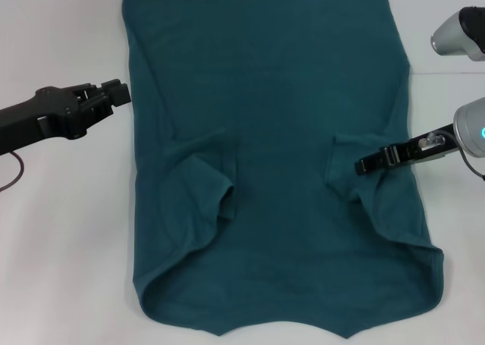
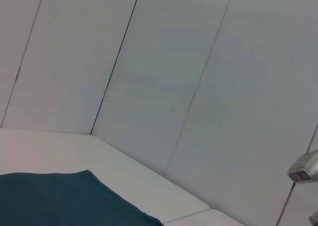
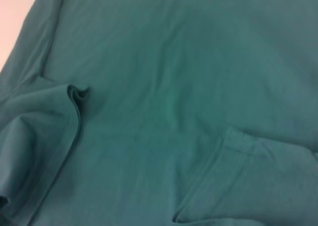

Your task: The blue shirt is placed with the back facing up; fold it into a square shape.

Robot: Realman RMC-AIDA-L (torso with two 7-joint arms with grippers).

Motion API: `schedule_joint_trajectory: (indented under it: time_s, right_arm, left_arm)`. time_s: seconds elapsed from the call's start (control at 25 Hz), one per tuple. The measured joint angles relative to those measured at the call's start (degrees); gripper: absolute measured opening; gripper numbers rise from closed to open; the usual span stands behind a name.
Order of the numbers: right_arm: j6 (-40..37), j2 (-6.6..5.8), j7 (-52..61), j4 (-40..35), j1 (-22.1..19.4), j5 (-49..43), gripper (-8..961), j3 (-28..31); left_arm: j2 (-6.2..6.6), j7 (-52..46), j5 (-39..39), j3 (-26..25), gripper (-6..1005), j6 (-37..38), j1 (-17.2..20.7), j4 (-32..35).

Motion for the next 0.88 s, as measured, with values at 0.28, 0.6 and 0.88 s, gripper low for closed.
schedule_joint_trajectory:
  time_s: [0.28, 0.6, 0.88]
  right_arm:
    - [1.14, 0.03, -1.75, 2.15, -0.07, 1.6, 638, -0.14]
    - [2.18, 0.58, -2.9, 2.14, -0.11, 1.33, 213, -0.56]
    - [2.86, 1.19, -4.24, 1.63, 1.37, 1.68, 129, -0.72]
  left_arm:
    - [0.0, 0.08, 0.0, 0.0, 172, 0.29, -0.02, 0.0]
    - [-0.08, 0.1, 0.0, 0.0, 171, 0.42, 0.19, 0.0]
    - [-0.11, 0.05, 0.0, 0.0, 172, 0.53, 0.45, 0.0]
